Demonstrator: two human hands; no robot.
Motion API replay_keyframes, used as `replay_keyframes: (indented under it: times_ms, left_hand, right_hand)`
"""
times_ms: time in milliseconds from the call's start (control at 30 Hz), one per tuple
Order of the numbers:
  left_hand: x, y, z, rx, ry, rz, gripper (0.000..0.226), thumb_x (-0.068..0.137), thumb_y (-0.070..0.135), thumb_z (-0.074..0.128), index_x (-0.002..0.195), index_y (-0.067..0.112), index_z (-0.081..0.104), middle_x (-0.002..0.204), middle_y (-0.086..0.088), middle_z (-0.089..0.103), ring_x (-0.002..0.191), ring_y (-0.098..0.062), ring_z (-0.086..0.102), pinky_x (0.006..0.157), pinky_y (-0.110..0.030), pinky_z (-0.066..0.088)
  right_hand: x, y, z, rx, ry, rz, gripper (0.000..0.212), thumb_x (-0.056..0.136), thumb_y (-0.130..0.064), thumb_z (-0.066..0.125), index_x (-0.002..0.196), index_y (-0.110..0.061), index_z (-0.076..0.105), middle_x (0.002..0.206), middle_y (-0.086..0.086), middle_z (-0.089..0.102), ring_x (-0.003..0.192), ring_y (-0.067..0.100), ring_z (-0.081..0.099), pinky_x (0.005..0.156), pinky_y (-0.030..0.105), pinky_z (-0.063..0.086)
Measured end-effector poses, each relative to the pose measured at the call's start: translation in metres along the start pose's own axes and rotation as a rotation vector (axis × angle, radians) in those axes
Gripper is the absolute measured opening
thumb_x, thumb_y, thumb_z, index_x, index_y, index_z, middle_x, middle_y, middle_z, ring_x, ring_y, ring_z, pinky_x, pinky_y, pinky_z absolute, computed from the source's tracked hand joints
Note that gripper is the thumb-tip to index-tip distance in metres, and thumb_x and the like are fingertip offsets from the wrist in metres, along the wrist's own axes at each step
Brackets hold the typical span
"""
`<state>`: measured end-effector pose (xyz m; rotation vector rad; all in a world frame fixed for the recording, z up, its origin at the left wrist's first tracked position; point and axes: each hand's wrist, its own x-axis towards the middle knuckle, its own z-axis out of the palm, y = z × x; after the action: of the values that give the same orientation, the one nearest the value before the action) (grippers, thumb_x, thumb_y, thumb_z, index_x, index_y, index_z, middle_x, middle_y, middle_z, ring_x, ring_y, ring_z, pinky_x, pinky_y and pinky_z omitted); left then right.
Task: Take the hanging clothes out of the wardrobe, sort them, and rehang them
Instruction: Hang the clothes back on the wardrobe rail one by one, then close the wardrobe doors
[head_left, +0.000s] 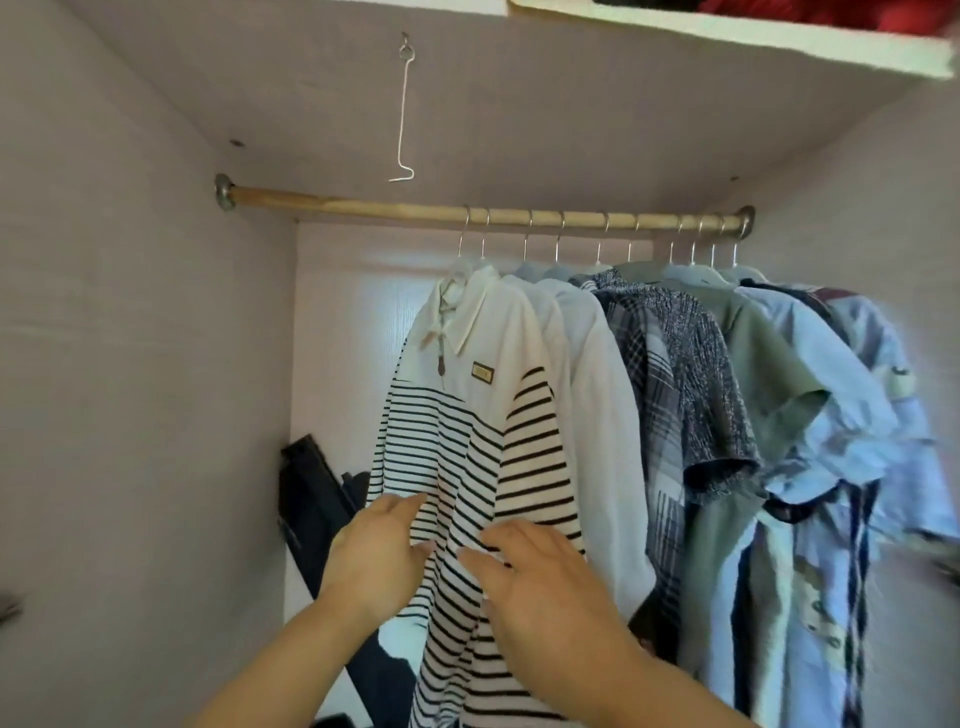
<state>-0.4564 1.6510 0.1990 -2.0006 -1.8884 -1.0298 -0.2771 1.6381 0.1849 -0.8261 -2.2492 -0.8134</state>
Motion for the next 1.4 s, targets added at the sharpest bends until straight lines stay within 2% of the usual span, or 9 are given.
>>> replay_keyframes:
  times_ms: [300,533,633,700,833,933,1100,1300,1400]
  left_hand:
    - [-0.087,0.044,-0.035,-0.044,-0.062,0.090,0.052,0.095,0.030,0.047,0.144,0.026,0.031,0.140,0.003,0.040,0.128,-0.015,0.038,0.102,-0.028,0.034]
    - [-0.175,0.065,-0.065,-0.080,-0.142,0.210,0.055,0.095,0.033,0.048,0.145,0.022,0.030,0.145,0.003,0.036,0.130,-0.015,0.035,0.108,-0.028,0.030]
    - [-0.200,0.086,-0.085,-0.100,-0.162,0.265,0.054,0.095,0.034,0.047,0.145,0.022,0.030,0.145,0.002,0.035,0.131,-0.016,0.035,0.108,-0.029,0.030]
    - [-0.211,0.105,-0.099,-0.109,-0.159,0.326,0.055,0.096,0.034,0.046,0.146,0.022,0.027,0.147,0.002,0.032,0.133,-0.016,0.032,0.109,-0.029,0.027]
    - [-0.228,0.161,-0.125,-0.146,-0.120,0.481,0.055,0.097,0.036,0.044,0.147,0.025,0.024,0.147,0.005,0.031,0.132,-0.014,0.032,0.107,-0.027,0.027]
    - [-0.243,0.217,-0.140,-0.217,-0.091,0.588,0.056,0.096,0.037,0.044,0.147,0.026,0.024,0.147,0.005,0.032,0.131,-0.015,0.033,0.105,-0.029,0.028]
    - [-0.260,0.300,-0.153,-0.348,-0.022,0.718,0.055,0.095,0.035,0.048,0.146,0.025,0.028,0.147,0.004,0.032,0.134,-0.018,0.030,0.108,-0.029,0.021]
    - [-0.276,0.406,-0.162,-0.339,0.102,0.879,0.055,0.098,0.040,0.039,0.148,0.029,0.020,0.153,0.003,0.020,0.139,-0.019,0.018,0.112,-0.031,0.010]
    - [-0.276,0.452,-0.168,-0.313,0.170,0.907,0.055,0.099,0.039,0.037,0.149,0.027,0.018,0.156,0.001,0.012,0.143,-0.020,0.006,0.116,-0.035,0.002]
  right_hand:
    - [-0.101,-0.034,-0.071,-0.123,-0.024,0.223,0.061,0.039,-0.019,0.084,0.098,-0.024,0.072,0.093,-0.005,0.067,0.086,0.015,0.066,0.074,0.027,0.054]
    - [-0.168,-0.097,-0.147,-0.233,-0.039,0.330,0.064,0.033,-0.024,0.090,0.095,-0.023,0.074,0.089,-0.005,0.069,0.079,0.015,0.068,0.069,0.024,0.054]
    - [-0.192,-0.107,-0.186,-0.316,-0.029,0.377,0.061,0.039,-0.022,0.090,0.097,-0.022,0.074,0.091,-0.003,0.069,0.081,0.017,0.069,0.068,0.027,0.055]
    - [-0.206,-0.109,-0.211,-0.354,0.005,0.413,0.055,0.050,-0.022,0.087,0.103,-0.020,0.070,0.094,0.000,0.068,0.083,0.021,0.068,0.069,0.030,0.055]
    - [-0.237,-0.106,-0.268,-0.361,0.085,0.466,0.047,0.070,-0.019,0.063,0.116,-0.017,0.055,0.103,0.005,0.063,0.088,0.027,0.064,0.074,0.033,0.054]
    - [-0.263,-0.102,-0.316,-0.428,0.130,0.544,0.046,0.071,-0.017,0.062,0.117,-0.015,0.055,0.105,0.009,0.062,0.087,0.030,0.063,0.076,0.034,0.052]
    - [-0.297,-0.087,-0.376,-0.514,0.244,0.632,0.046,0.078,-0.017,0.060,0.124,-0.016,0.055,0.114,0.010,0.059,0.098,0.030,0.058,0.085,0.038,0.048]
    - [-0.339,-0.040,-0.420,-0.518,0.403,0.710,0.049,0.088,-0.022,0.050,0.136,-0.017,0.045,0.128,0.012,0.053,0.115,0.021,0.044,0.094,0.033,0.039]
    - [-0.354,-0.009,-0.423,-0.452,0.435,0.755,0.051,0.093,-0.030,0.037,0.141,-0.015,0.037,0.135,0.010,0.050,0.122,0.018,0.040,0.101,0.024,0.031]
